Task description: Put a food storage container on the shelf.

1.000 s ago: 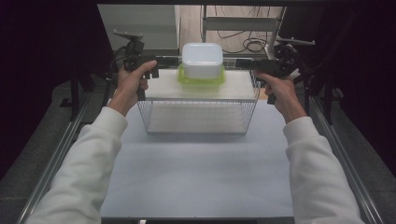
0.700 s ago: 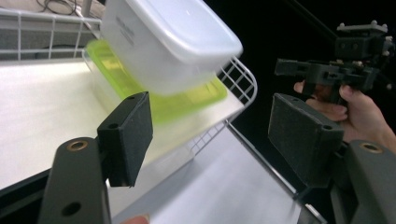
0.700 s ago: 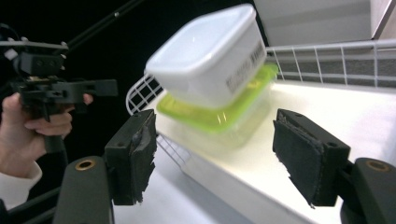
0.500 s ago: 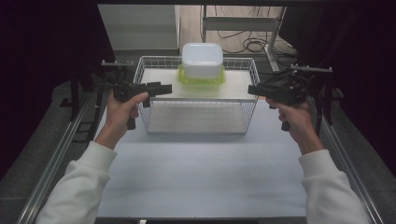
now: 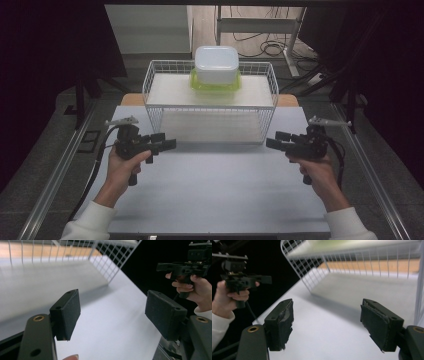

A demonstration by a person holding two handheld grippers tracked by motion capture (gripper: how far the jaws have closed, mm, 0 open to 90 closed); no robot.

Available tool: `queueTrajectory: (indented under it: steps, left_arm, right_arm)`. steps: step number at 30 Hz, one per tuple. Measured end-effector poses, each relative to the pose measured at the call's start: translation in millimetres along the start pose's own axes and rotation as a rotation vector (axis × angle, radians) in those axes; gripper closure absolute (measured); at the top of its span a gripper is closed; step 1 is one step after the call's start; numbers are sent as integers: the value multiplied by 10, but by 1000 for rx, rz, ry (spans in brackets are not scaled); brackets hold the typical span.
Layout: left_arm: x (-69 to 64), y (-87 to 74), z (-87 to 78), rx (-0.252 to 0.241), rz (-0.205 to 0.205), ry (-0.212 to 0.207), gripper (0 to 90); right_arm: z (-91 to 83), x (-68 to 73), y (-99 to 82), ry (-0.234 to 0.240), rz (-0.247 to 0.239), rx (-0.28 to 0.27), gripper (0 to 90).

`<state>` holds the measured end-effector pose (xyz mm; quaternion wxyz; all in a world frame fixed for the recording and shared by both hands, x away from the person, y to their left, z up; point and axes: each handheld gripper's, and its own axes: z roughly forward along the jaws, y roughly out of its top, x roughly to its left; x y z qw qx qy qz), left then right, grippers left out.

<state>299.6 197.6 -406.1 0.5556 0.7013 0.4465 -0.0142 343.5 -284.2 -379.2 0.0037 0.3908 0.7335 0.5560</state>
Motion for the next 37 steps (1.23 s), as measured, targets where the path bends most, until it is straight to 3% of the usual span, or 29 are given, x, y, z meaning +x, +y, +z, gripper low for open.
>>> queueTrajectory:
  steps: [1,2,3,4,5,6,7,8,11,13,14,17,26,37]
  left_arm:
    - [0,0,0,0,0,0,278]
    - [26,-139,9,28,-17,3,276]
    - [26,-139,9,28,-17,3,276]
    - [67,-264,17,43,-34,10,276]
    - [67,-264,17,43,-34,10,276]
    - [112,-381,35,64,-49,20,276]
    - [112,-381,35,64,-49,20,276]
    - [139,-439,46,75,-55,26,275]
    - [229,-613,85,106,-71,53,274]
    - [274,-688,115,147,-59,86,270]
    - [280,-741,151,170,-27,124,268]
    - [286,-765,178,189,-21,120,266]
    - [308,-822,156,167,-21,143,270]
    - [316,-826,172,156,-7,169,255]
  right_arm:
    - [9,-3,-78,-3,-1,12,262]
    - [15,-6,-157,-5,0,25,260]
    - [15,-6,-157,-5,0,25,260]
    - [23,-16,-305,-7,9,49,255]
    - [23,-16,-305,-7,9,49,255]
    - [24,-38,-438,-13,21,67,253]
    - [24,-38,-438,-13,21,67,253]
    - [28,-71,-563,-32,26,80,251]
    - [48,-110,-700,-51,33,101,246]
    - [84,-155,-829,-77,32,130,232]
    - [110,-184,-906,-99,18,163,224]
    - [128,-194,-958,-117,7,172,225]
    - [163,-237,-1037,-163,-15,187,220]
    - [66,-224,-1014,-187,-8,124,184]
